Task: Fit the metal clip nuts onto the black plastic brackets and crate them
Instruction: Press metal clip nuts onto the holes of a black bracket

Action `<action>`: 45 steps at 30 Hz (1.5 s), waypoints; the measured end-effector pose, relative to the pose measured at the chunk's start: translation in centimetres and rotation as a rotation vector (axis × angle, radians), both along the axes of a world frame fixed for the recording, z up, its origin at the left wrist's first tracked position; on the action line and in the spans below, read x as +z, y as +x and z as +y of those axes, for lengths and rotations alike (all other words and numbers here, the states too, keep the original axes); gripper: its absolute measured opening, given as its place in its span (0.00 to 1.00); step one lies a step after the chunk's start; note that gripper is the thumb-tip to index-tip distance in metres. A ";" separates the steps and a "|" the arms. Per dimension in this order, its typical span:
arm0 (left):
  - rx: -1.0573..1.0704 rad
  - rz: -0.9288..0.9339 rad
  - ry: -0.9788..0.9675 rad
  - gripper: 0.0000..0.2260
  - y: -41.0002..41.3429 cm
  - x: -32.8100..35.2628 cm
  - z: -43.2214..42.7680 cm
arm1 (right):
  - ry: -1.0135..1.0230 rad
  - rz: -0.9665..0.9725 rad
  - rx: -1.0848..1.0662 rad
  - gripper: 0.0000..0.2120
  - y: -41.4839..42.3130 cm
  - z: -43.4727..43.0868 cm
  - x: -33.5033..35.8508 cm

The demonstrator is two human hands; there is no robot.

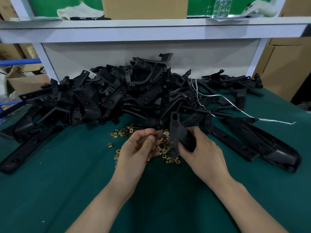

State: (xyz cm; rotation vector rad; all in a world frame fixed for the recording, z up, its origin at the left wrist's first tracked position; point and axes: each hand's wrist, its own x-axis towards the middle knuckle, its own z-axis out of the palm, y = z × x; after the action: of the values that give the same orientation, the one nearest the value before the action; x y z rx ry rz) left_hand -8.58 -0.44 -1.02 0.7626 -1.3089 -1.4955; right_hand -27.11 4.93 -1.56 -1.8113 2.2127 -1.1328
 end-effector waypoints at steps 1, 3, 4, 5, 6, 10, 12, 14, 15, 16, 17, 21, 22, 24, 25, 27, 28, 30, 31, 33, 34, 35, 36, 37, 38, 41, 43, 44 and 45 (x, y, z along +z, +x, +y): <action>-0.001 -0.015 0.007 0.06 -0.1 -0.1 0.1 | -0.013 -0.045 0.019 0.17 0.0 0.1 0.3; -0.009 -0.020 0.034 0.08 -0.3 -0.2 0.2 | -0.041 -0.148 0.081 0.18 0.1 0.3 0.6; -0.011 -0.012 0.050 0.09 -0.3 -0.3 0.3 | -0.043 -0.191 0.117 0.18 0.2 0.4 0.7; -0.013 -0.005 0.062 0.09 -0.4 -0.5 0.3 | -0.033 -0.209 0.149 0.19 0.3 0.5 0.8; -0.016 -0.002 0.069 0.08 -0.5 -0.5 0.4 | -0.020 -0.206 0.177 0.19 0.4 0.5 0.7; -0.065 -0.045 0.061 0.06 -0.9 -0.6 0.8 | -0.052 -0.233 0.263 0.15 0.7 0.2 -0.1; -0.086 -0.061 0.054 0.07 -1.0 -0.6 1.1 | -0.090 -0.255 0.284 0.12 0.6 0.0 -0.7; -0.067 -0.070 0.049 0.06 -1.0 -0.5 1.1 | -0.093 -0.266 0.294 0.12 0.5 -0.1 -1.0; -0.046 -0.068 0.053 0.06 -1.0 -0.5 1.0 | -0.091 -0.262 0.296 0.13 0.4 -0.2 -1.1; -0.020 -0.059 0.064 0.05 -1.0 -0.5 0.8 | -0.089 -0.253 0.293 0.14 0.4 -0.2 -1.2; 0.004 -0.043 0.082 0.05 -0.8 -0.4 0.6 | -0.087 -0.246 0.280 0.15 0.3 -0.3 -1.2; 0.029 0.007 0.117 0.10 -0.1 -0.2 -0.2 | -0.026 -0.146 0.160 0.11 -0.4 -0.5 -1.2; 0.028 0.008 0.109 0.11 0.0 -0.2 -0.3 | 0.004 -0.064 0.125 0.08 -0.5 -0.5 -1.2; 0.025 0.005 0.096 0.12 0.0 -0.2 -0.3 | 0.059 0.045 0.057 0.07 -0.6 -0.4 -1.0; 0.024 0.002 0.093 0.12 0.0 -0.2 -0.3 | 0.072 0.053 0.040 0.10 -0.5 -0.2 -0.8; 0.025 -0.002 0.093 0.12 -0.1 -0.2 -0.2 | 0.078 0.070 0.035 0.20 -0.5 0.1 -0.4; 0.025 -0.002 0.096 0.12 -0.1 -0.1 -0.2 | 0.085 0.088 0.036 0.23 -0.5 0.2 -0.3; 0.023 0.005 0.098 0.11 -0.1 0.0 -0.2 | 0.113 0.124 0.047 0.26 -0.4 0.2 -0.1; 0.022 0.014 0.101 0.10 -0.1 0.0 -0.2 | 0.130 0.141 0.053 0.27 -0.3 0.2 -0.1; 0.024 0.046 0.125 0.09 -0.1 0.1 -0.1 | 0.151 0.160 0.054 0.29 -0.2 0.2 0.0; 0.023 0.069 0.142 0.09 -0.1 0.2 -0.1 | 0.150 0.161 0.048 0.29 -0.2 0.2 -0.1; 0.020 0.093 0.160 0.08 -0.2 0.2 -0.1 | 0.146 0.158 0.041 0.30 -0.2 0.3 -0.1; 0.013 0.115 0.178 0.08 -0.2 0.3 0.0 | 0.141 0.156 0.034 0.30 -0.2 0.3 -0.1; 0.005 0.136 0.195 0.08 -0.3 0.4 0.0 | 0.135 0.153 0.027 0.29 -0.3 0.2 -0.1; -0.006 0.162 0.213 0.09 -0.3 0.5 0.1 | 0.130 0.152 0.021 0.28 -0.4 0.2 -0.1; -0.048 0.246 0.264 0.09 -0.3 0.9 0.1 | 0.114 0.175 0.002 0.26 -0.6 0.2 0.0; -0.072 0.267 0.272 0.08 -0.1 1.1 0.1 | 0.106 0.190 -0.004 0.25 -0.5 0.2 -0.1; -0.071 0.263 0.262 0.08 -0.1 1.1 0.1 | 0.104 0.189 -0.005 0.25 -0.5 0.2 -0.1; -0.052 0.238 0.235 0.08 0.0 1.1 0.1 | 0.100 0.182 -0.009 0.25 -0.5 0.2 -0.1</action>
State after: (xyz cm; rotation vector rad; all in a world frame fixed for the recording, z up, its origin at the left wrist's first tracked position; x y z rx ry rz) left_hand -8.61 -0.32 0.06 0.6774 -0.9928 -1.7449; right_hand -27.63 5.08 -1.69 -1.9351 2.3289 -0.8724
